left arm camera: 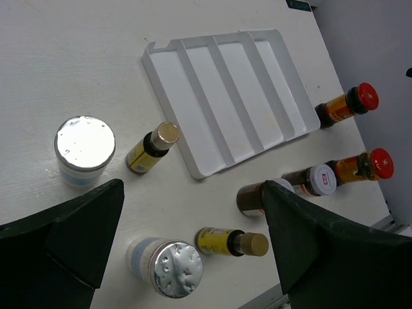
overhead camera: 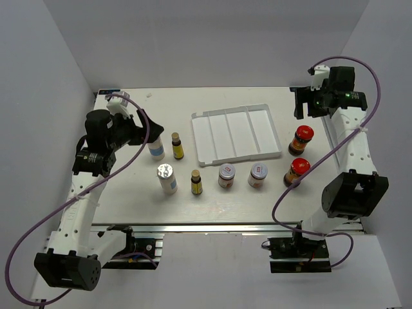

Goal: Organize the condiment bottles

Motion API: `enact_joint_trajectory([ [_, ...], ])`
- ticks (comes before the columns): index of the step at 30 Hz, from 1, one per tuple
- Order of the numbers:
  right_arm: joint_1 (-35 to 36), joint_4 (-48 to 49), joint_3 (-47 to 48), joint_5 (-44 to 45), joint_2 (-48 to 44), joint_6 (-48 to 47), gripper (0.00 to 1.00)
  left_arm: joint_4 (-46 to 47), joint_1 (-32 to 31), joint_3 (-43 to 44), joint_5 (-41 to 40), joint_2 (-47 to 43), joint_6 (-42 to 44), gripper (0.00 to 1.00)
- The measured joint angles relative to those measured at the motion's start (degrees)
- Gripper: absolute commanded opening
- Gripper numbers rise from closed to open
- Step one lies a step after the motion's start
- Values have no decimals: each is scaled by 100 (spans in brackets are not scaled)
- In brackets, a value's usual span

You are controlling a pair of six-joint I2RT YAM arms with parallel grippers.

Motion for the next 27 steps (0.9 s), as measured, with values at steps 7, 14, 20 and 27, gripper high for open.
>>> enact_joint_trajectory([
  [7,-389,-37,-184,24,304,-149,89,0,0,-188,118,0,-24,98],
  [14,-457,-116,-262,-118,632,-343,89,42,0,-188,199,79,-59,98],
  [20,-444,-116,-269,-168,866,-446,89,42,0,-188,214,90,-61,98],
  [27,-446,-114,-280,-116,1084,-483,89,35,0,-188,214,90,-63,98],
])
